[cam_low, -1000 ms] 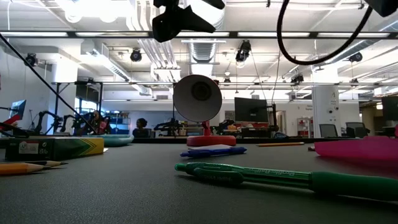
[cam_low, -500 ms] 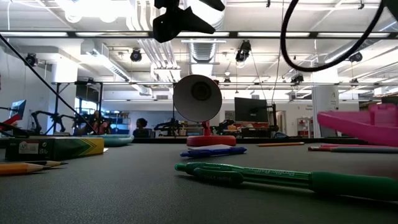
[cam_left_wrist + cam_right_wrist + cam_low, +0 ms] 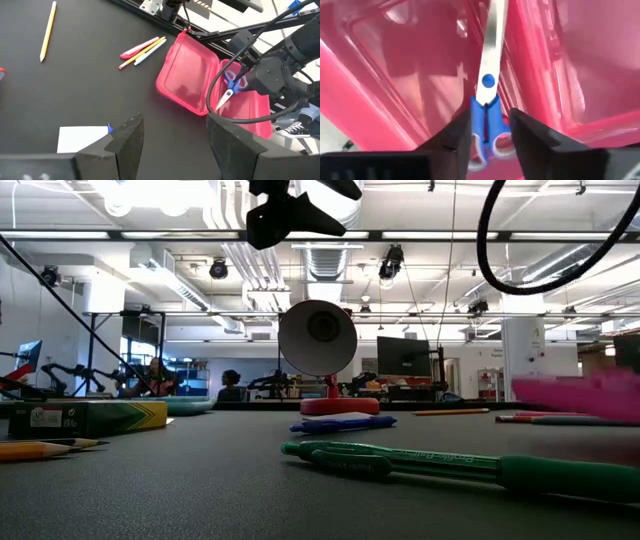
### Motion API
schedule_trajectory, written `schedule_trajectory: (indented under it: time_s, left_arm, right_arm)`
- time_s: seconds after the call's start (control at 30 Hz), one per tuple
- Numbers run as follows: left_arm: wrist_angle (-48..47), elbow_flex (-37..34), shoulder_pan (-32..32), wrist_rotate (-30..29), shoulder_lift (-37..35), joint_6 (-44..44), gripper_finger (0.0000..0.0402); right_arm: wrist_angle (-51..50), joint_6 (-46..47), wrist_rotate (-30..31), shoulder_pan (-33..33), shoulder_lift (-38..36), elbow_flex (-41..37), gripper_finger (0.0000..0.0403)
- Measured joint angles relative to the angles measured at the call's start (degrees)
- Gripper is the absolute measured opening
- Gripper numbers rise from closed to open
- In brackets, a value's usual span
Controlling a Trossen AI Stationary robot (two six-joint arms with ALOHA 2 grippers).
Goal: Pack school essentials
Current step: Put the black pencil into the pink supply box
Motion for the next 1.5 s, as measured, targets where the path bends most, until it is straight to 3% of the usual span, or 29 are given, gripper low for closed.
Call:
schedule_trajectory:
  time_s: [0.13, 0.27, 0.4, 0.53, 0.63, 0.97, 1.33, 1.5]
  left_arm:
    - [-0.02, 0.0, 0.0, 0.59, 0.0, -0.02, 0.0196]
    - [-1.88, 0.0, 0.0, 4.92, -0.08, -0.04, 0.0196]
    - [-13.43, -0.01, -0.47, 11.41, -0.13, -0.14, 0.0196]
    - [-26.88, -0.82, -1.64, 11.75, -0.13, -3.41, 0.0196]
    - [-33.17, -2.44, -3.03, 11.46, -0.13, -6.06, 0.0196]
    - [-35.03, -13.46, -9.25, 8.65, -0.11, -17.19, 0.0196]
    - [-35.45, -14.14, -28.85, 8.25, -0.66, -20.37, 0.0196]
    - [-31.43, -16.1, -33.94, 6.56, -0.15, -22.48, 0.0196]
  right_arm:
    - [0.15, -1.5, 1.66, 1.77, 0.0, 2.2, 0.0164]
    - [0.19, 0.45, 10.17, 4.81, 0.0, 5.42, 0.017]
    - [0.31, 7.27, 22.04, 7.3, 0.0, 8.23, 0.0166]
    - [2.18, 13.42, 34.57, 8.7, 0.0, 9.37, 0.0164]
    - [4.36, 17.1, 39.31, 8.62, 0.0, 9.53, 0.0164]
    - [6.49, 25.16, 39.51, 4.2, 0.0, 9.42, 0.0171]
    - [11.63, 23.91, 39.52, -0.19, 0.0, 9.42, 0.0213]
    - [13.72, 23.96, 39.56, -1.54, 0.0, 9.41, 0.0215]
